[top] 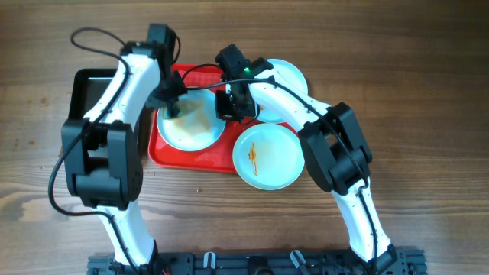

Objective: Clean dirty plates on tray and stack at the side

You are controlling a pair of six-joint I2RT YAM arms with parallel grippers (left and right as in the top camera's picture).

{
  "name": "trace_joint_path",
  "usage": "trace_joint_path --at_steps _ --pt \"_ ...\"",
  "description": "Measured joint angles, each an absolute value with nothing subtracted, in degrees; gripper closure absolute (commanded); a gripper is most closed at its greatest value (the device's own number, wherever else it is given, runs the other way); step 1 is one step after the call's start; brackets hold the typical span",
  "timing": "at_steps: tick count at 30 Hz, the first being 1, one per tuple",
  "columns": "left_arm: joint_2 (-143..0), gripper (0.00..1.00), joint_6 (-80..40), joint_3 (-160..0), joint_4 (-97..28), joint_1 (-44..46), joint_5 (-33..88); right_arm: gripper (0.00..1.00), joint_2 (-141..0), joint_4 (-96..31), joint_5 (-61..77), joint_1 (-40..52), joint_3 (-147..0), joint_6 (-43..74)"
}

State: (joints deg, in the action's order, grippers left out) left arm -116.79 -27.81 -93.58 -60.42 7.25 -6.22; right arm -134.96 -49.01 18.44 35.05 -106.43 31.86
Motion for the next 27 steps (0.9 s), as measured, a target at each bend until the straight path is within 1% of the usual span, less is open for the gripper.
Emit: trace_joint_path --at_steps 4,6,8,9,10,14,15,16,17,21,27 --pt "-116.79 0.96 -26.22 -100.88 -69.04 7.2 -5.85 0.95 -134.96 -49.04 18.44 35.05 -106.43 31.86" --pt "-116.79 0.96 -24.69 -103.81 -73.06 7.16 -5.45 0.93 -134.96 -49.04 18.44 35.05 -106.43 31.86" --pt "-116.71 0.96 -22.98 -105.93 -76.55 6.85 -5.04 0.8 -134.96 -49.01 18.41 35.05 -106.43 31.83" --pt "-116.68 0.96 -22.57 -106.3 -77.6 6.55 -4.84 0.75 -134.96 -49.01 18.41 35.05 -106.43 32.01" --pt "-116.66 0.96 -22.11 -106.41 -78.04 6.46 -4.75 0.74 -134.96 -48.77 18.59 35.05 -106.43 31.62" --pt "-116.53 0.96 -21.06 -106.67 -79.7 1.39 -4.21 0.75 -134.96 -47.0 18.92 35.33 -106.21 32.84" --pt "-116.53 0.96 -21.02 -106.67 -79.53 -0.23 -4.21 0.8 -134.96 -46.48 19.05 35.46 -106.06 33.26" --pt "-116.53 0.96 -20.82 -106.67 -79.15 -2.44 -4.21 0.9 -134.93 -45.67 19.14 35.73 -105.67 33.87" --pt "-116.53 0.96 -20.69 -106.67 -78.54 -4.78 -4.23 0.96 -134.93 -45.17 19.31 35.92 -105.34 34.41" --pt "-116.53 0.96 -20.58 -106.69 -76.95 -12.14 -4.21 0.96 -134.91 -44.91 19.49 36.21 -104.73 35.2" --pt "-116.53 0.96 -20.4 -106.69 -76.82 -13.89 -3.11 0.96 -134.74 -45.58 19.75 35.81 -104.75 35.22"
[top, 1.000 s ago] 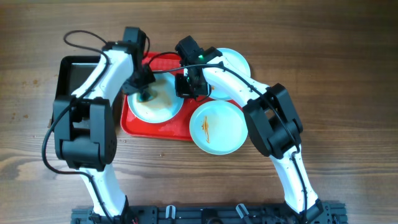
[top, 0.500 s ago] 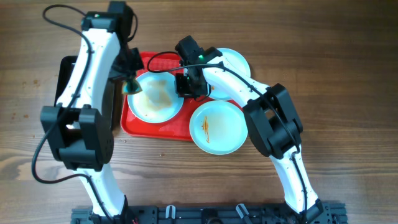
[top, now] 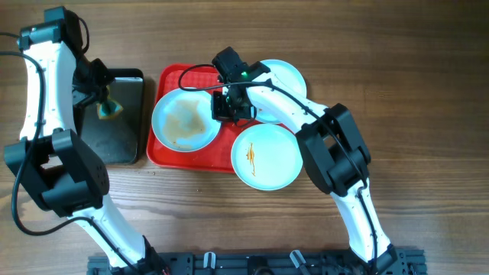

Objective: Clean dirty plates on tray and stack at the side

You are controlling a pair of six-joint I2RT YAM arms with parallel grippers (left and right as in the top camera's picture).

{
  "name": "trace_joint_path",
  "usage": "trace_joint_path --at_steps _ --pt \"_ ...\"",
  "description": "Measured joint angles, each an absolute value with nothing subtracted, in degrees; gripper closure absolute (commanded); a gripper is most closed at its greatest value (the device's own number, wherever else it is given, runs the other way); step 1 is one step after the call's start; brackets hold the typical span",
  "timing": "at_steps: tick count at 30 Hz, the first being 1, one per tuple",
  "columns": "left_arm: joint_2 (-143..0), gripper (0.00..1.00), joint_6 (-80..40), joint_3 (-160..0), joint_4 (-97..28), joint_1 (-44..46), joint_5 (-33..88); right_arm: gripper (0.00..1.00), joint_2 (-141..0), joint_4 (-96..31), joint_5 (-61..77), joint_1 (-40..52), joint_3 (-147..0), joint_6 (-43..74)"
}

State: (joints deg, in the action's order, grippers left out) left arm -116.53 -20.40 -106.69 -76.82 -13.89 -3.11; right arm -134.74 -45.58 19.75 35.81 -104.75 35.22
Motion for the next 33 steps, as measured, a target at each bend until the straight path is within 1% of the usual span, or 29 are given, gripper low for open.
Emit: trace_joint_path --at_steps 6,14,17,21,33 --pt "-116.53 0.96 -20.4 -106.69 -75.77 -13.89 -2.9 0.96 -131.92 -48.8 14.68 34.48 -103.81 32.69" --pt "-116.53 0.96 -20.4 -106.69 -75.59 -13.89 -2.9 0.96 -121.49 -50.28 0.45 34.41 -103.53 29.45" --pt "-116.53 0.96 -20.4 -106.69 -75.59 -13.89 -2.9 0.96 -119.55 -50.39 -5.58 35.07 -103.53 28.32" --pt "-116.53 0.96 -20.4 -106.69 -75.59 -13.89 -2.9 0.96 -119.35 -50.63 -13.43 36.88 -103.53 26.41" --pt "-116.53 0.96 -20.4 -106.69 -75.59 -13.89 -2.9 0.96 -119.35 -48.77 -37.58 47.59 -103.53 21.47"
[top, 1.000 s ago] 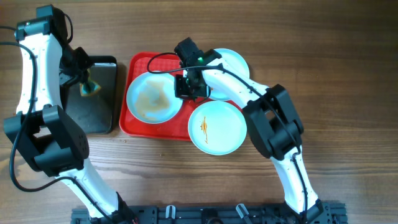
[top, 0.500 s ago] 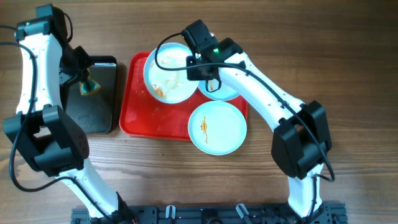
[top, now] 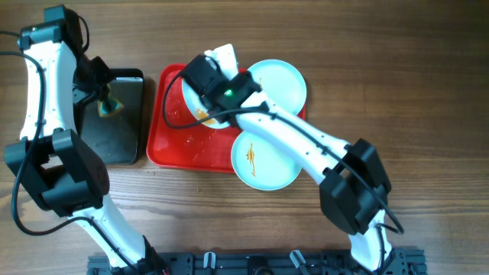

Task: Clean dirty plates on tray and stack at the side
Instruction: 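Lift the cleaned plate with the right gripper and carry it right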

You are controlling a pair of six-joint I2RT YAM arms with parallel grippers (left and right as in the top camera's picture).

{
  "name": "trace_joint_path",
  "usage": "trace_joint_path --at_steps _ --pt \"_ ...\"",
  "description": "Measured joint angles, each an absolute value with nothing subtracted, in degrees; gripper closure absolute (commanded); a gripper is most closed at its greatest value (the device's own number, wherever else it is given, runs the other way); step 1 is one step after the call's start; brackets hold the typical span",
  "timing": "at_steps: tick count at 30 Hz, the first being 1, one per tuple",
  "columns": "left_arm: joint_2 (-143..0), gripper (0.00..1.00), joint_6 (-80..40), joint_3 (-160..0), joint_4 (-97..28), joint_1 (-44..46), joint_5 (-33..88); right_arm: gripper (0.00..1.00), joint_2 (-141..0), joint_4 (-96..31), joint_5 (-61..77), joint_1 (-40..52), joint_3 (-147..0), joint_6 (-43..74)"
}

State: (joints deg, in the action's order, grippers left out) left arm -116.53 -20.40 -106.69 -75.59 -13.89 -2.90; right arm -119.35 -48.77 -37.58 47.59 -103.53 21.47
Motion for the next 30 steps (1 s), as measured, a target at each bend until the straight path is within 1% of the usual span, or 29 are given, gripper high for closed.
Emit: trace_joint_path --at_steps 13,19,24,30 --pt "-116.53 0.96 -20.4 -106.69 -75.59 -13.89 -2.87 0.96 -119.35 -45.21 -64.31 55.77 -103.53 19.53" --pt "-116.53 0.96 -20.4 -106.69 -75.59 -13.89 -2.87 0.96 -119.35 -40.64 -75.5 58.65 -103.53 16.56" --pt "-116.53 0.96 -20.4 -106.69 -75.59 -13.89 -2.85 0.96 -119.35 -36.03 -80.2 59.59 -103.53 12.73" --pt "-116.53 0.96 -20.4 -106.69 -75.59 -13.89 -2.85 0.96 -119.35 -35.42 -79.13 59.55 -103.53 10.13"
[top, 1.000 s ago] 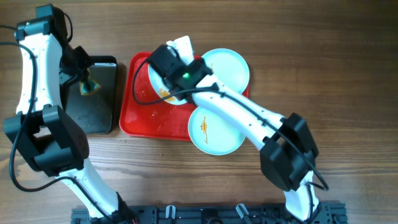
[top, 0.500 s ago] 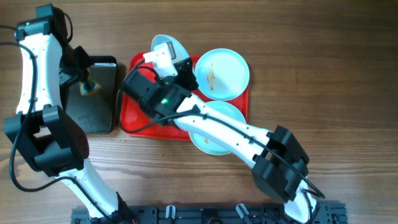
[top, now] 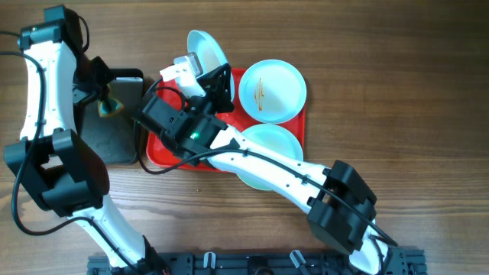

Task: Clean dirty plates on tray and stack at the side
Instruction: 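Lift the cleaned plate with the right gripper and carry it right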

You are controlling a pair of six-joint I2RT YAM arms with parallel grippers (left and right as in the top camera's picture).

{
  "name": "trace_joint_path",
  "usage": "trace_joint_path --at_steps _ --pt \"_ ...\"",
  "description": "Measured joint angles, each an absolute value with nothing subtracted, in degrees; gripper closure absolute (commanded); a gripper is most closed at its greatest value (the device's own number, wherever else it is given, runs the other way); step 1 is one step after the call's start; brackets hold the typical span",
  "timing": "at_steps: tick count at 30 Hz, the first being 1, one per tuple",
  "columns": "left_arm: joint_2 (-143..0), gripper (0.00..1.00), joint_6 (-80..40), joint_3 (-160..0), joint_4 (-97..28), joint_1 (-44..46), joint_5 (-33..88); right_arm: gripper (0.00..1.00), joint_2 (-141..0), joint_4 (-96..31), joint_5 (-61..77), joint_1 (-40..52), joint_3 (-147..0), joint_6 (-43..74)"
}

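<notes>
My right gripper [top: 199, 71] is shut on the rim of a white plate [top: 208, 47]. The plate hangs tilted above the far left corner of the red tray [top: 159, 153]. A second plate [top: 273, 90] with an orange smear lies at the tray's far right. A third plate [top: 269, 145] sits at the near right, partly under my right arm. Off to the left, my left gripper [top: 104, 98] is shut on a yellow-green sponge [top: 110, 108] over the black tray [top: 122, 134].
The black tray sits just left of the red tray, almost touching it. My right arm crosses the red tray diagonally from the near right. Bare wooden table [top: 397, 92] surrounds both trays.
The right gripper has carried the tilted plate from above the red tray's left half to its far left corner, and the arm now lies lower across the tray. The left arm has not moved.
First my left gripper pressed the sponge on the soiled plate on the tray's left while the right gripper held its rim. Then the sponge was over the black tray. After that the right gripper held the plate tilted above the tray, crumbs beneath it, and now holds it at the far left corner.
</notes>
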State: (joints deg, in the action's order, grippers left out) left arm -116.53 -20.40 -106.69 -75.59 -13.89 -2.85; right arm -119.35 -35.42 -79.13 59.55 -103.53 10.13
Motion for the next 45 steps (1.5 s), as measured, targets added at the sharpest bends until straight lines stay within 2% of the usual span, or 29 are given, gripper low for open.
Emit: trace_joint_path --at_steps 6,11,13,18,21,25,32,44,45 --pt "-116.53 0.96 -20.43 -106.69 -75.59 -13.89 -1.89 0.96 -119.17 -40.36 -64.73 58.7 -103.53 11.4" --pt "-116.51 0.96 -20.4 -106.69 -75.59 -13.89 -0.93 0.96 -116.44 -46.0 -42.3 52.95 -103.5 16.51" --pt "-116.53 0.96 -20.4 -106.69 -75.59 -13.87 -0.69 0.96 -114.15 -47.66 -32.84 48.16 -103.48 17.87" --pt "-116.53 0.96 -20.4 -106.69 -75.57 -12.88 -0.08 0.96 -108.9 -54.72 -10.0 29.45 -103.55 19.84" --pt "-116.53 0.96 -20.4 -106.69 -75.53 -10.87 -0.03 0.96 -108.79 -59.37 -3.01 18.61 -103.31 20.16" --pt "-116.53 0.96 -20.4 -106.69 -74.72 -7.29 0.12 0.96 -108.79 -61.1 0.84 6.09 -101.41 20.14" --pt "-116.53 0.96 -20.4 -106.69 -74.5 -3.31 0.38 0.96 -108.77 -58.08 2.42 -8.21 -92.79 20.08" --pt "-116.51 0.96 -20.4 -106.69 -74.48 -2.68 0.54 0.95 -108.77 -47.44 2.98 -15.11 -75.44 21.98" --pt "-116.51 0.96 -20.4 -106.69 -74.48 -2.68 0.54 0.85 -108.77 -47.07 2.98 -15.77 -75.22 22.31"
